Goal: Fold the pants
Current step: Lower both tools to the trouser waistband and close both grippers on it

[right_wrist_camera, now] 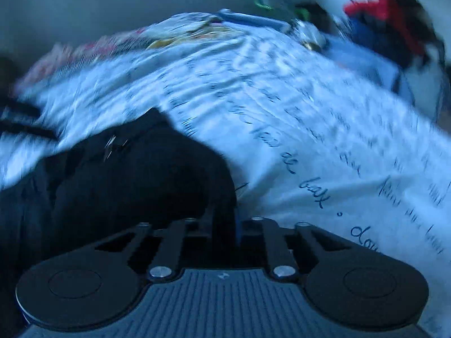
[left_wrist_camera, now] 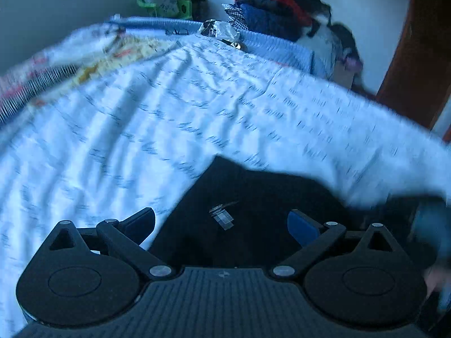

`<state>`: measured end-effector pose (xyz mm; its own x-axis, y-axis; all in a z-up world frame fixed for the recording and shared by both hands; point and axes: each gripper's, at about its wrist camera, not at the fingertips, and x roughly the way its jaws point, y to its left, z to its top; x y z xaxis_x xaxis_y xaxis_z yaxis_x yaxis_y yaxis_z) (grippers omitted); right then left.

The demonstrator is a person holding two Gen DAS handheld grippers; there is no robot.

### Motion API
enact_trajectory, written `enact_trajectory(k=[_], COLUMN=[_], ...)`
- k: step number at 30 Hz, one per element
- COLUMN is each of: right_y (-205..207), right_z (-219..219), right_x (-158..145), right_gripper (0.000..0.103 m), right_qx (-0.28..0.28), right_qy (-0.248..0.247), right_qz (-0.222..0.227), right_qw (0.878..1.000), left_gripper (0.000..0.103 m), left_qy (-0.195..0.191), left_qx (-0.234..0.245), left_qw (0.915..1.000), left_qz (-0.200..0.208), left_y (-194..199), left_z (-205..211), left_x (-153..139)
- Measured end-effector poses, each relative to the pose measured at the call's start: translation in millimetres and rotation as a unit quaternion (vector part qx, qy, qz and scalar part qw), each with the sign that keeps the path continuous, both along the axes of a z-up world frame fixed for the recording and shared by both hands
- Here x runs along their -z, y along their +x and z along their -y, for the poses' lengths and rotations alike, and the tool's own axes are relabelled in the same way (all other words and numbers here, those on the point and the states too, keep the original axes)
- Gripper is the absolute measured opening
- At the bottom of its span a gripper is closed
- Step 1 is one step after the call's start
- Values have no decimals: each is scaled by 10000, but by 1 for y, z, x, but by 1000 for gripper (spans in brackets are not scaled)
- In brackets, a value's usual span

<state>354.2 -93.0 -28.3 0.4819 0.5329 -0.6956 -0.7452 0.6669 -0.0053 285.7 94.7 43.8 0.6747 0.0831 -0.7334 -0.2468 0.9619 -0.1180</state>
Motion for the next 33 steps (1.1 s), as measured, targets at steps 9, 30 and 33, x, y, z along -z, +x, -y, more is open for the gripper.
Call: enact_trajectory(k=[9,30,33], right_y=[-147,53,26], right_z=[-47,5,8], right_x=[-3,9,0], right_gripper=[4,47,7], right_qx=[-1076,99,-19], right_qy=[-1868,655,463], right_qz=[3137,-571,-30], right_qw=[9247,9962,9989], left_gripper=[96,96,97], left_qy=[-2206,-2064,-2246], left_qx=[-116,-309,-285], left_qw=[9750,9772,9734], left_qz=[-235,-398,-350], left_y=[44,42,45], left_z=[-20,-30,-36], left_x=[16,26,29])
